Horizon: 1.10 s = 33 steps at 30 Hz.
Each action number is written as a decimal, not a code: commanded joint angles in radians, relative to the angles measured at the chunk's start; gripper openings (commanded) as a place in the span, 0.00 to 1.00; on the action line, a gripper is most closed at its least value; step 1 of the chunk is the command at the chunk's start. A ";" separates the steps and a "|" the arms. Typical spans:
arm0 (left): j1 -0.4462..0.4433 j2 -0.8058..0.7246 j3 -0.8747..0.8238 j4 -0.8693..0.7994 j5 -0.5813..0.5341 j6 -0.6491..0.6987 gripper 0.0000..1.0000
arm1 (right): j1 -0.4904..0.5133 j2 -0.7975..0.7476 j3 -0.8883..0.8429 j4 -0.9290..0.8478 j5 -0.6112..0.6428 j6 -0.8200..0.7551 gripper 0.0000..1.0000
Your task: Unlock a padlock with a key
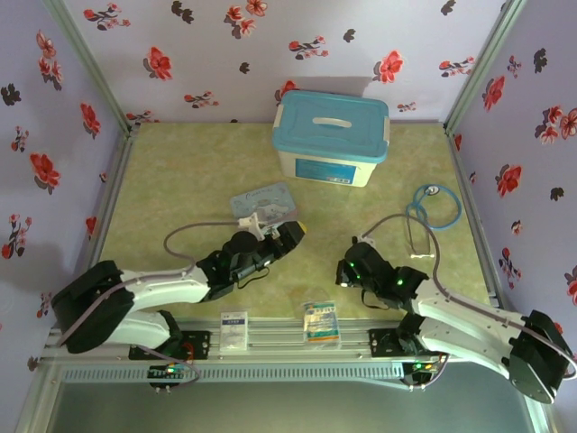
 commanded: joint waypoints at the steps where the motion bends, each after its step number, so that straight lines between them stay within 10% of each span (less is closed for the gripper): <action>1: -0.014 -0.020 -0.057 0.057 -0.068 -0.219 0.94 | -0.007 0.038 0.094 -0.008 -0.034 -0.089 0.00; 12: -0.053 -0.029 -0.127 0.220 -0.184 -0.566 1.00 | -0.006 0.261 0.342 0.126 -0.143 -0.169 0.00; 24: -0.085 0.105 -0.141 0.441 -0.276 -0.627 1.00 | 0.113 0.404 0.353 0.368 -0.133 -0.147 0.00; 33: -0.085 0.088 -0.159 0.439 -0.291 -0.598 0.75 | 0.147 0.409 0.291 0.384 -0.120 -0.118 0.00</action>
